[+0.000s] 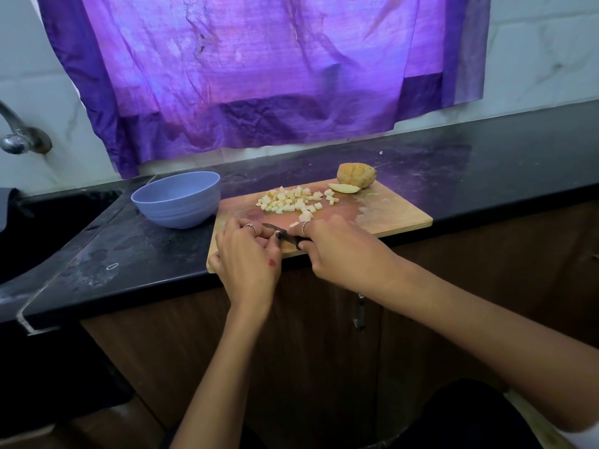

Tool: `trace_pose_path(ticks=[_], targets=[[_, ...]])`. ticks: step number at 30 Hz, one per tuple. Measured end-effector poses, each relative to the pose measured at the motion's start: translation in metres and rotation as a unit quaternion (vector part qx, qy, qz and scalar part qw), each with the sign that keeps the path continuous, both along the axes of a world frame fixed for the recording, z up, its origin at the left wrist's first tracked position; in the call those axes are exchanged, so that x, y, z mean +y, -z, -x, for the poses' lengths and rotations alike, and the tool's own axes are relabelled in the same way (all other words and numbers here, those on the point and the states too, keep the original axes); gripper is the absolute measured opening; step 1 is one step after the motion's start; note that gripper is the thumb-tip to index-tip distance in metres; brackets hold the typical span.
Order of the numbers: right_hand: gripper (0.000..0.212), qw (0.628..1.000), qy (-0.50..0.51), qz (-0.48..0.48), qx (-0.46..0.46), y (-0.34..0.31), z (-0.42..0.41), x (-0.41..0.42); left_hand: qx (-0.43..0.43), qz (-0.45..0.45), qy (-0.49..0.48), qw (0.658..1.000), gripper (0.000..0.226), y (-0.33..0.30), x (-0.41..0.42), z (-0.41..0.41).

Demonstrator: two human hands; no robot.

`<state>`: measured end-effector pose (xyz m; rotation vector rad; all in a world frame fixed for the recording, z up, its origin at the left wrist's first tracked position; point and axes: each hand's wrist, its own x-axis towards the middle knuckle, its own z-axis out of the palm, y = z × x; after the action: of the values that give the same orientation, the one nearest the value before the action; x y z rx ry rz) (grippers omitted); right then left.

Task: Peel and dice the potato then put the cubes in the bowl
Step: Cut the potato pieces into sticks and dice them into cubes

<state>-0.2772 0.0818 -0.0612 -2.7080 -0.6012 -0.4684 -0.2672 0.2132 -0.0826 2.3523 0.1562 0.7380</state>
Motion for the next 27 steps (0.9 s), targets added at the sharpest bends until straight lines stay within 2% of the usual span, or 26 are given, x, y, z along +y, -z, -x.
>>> trace_pose_path(ticks=[2, 5, 7, 9, 12, 14, 16, 19, 24, 27], targets=[[0.034, 1.000, -0.003, 0.027, -0.014, -0.002, 0.000, -0.001, -0.002, -0.001, 0.000, 1.000, 0.011, 0.001, 0.001, 0.000], [0.039, 0.988, 0.007, 0.138, -0.072, -0.014, 0.000, -0.004, 0.001, -0.012, -0.004, 1.000, 0.013, 0.003, 0.002, -0.002], [0.041, 0.980, 0.006, 0.170, -0.103, -0.023, -0.002, -0.009, 0.009, -0.029, -0.005, 1.000, 0.015, 0.000, 0.002, -0.001], [0.039, 0.987, 0.019, 0.128, -0.093, -0.030, -0.005, -0.016, 0.021, -0.062, 0.005, 0.998, 0.016, -0.010, 0.003, -0.002], [0.030, 0.997, 0.056, -0.004, -0.050, -0.034, -0.010, -0.039, 0.036, -0.134, 0.071, 0.988, 0.016, -0.026, 0.006, -0.016], [0.027, 0.994, 0.094, -0.015, -0.056, -0.030, -0.010, -0.061, 0.041, -0.161, 0.107, 0.980, 0.018, -0.032, 0.007, -0.030], [0.029, 0.990, 0.123, 0.017, -0.068, -0.024, -0.006, -0.082, 0.034, -0.174, 0.103, 0.979, 0.021, -0.034, 0.009, -0.045], [0.026, 0.991, 0.100, 0.042, -0.079, -0.016, -0.002, -0.103, 0.003, -0.157, 0.099, 0.983, 0.021, -0.029, 0.016, -0.062], [0.027, 0.991, 0.044, 0.078, -0.101, -0.005, -0.024, -0.103, -0.101, -0.058, 0.082, 0.990, 0.022, -0.020, 0.029, -0.072], [0.030, 0.991, 0.046, 0.079, -0.101, -0.007, -0.055, -0.085, -0.101, -0.034, 0.058, 0.993, 0.020, -0.017, 0.034, -0.076]])
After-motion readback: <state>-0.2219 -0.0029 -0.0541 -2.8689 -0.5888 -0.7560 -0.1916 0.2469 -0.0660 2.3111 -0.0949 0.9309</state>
